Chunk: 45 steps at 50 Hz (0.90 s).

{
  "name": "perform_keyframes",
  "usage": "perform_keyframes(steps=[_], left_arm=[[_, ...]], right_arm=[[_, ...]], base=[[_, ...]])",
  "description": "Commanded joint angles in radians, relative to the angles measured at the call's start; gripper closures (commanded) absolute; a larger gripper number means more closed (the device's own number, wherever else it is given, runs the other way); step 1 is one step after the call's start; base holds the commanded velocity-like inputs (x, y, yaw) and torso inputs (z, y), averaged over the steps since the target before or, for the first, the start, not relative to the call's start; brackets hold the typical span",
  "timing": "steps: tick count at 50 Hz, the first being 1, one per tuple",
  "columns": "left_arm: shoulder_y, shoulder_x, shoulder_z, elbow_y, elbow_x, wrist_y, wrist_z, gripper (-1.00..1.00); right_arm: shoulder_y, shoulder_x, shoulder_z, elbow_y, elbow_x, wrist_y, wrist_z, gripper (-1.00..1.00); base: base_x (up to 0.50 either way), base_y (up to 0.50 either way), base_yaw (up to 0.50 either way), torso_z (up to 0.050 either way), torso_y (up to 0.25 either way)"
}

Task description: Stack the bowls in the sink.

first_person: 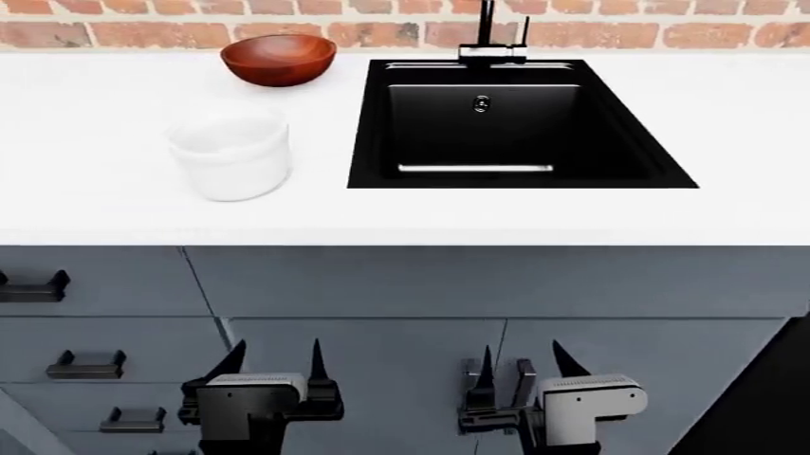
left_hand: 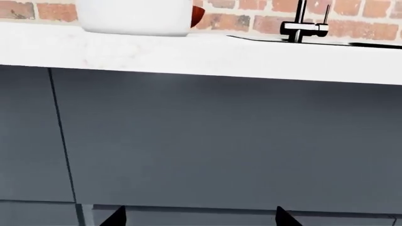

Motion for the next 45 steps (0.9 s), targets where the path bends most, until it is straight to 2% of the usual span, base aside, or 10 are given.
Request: perform_keyframes(steps=[1, 36, 45], left_arm=[[-0.001, -0.01, 0.012, -0.001, -0.013, 0.001, -0.012, -1.0], [-0.006, -0.034, 0.042, -0.006, -0.039, 0.003, -0.039, -1.0], [-0.008, -0.04, 0.049, -0.005, -0.048, 0.002, -0.041, -1.0]], right_arm=[[0.004, 0.009, -0.013, 0.014, 0.005, -0.008, 0.01, -1.0], [0.008, 0.029, -0.041, 0.01, 0.032, -0.003, 0.033, -1.0], [0.005, 0.027, -0.021, -0.023, 0.069, 0.047, 0.055, -1.0]], base=[[0.0, 0.5, 0.0, 0.0, 0.0], [0.0, 0.5, 0.0, 0.0, 0.0], [0.0, 0.03, 0.0, 0.0, 0.0]])
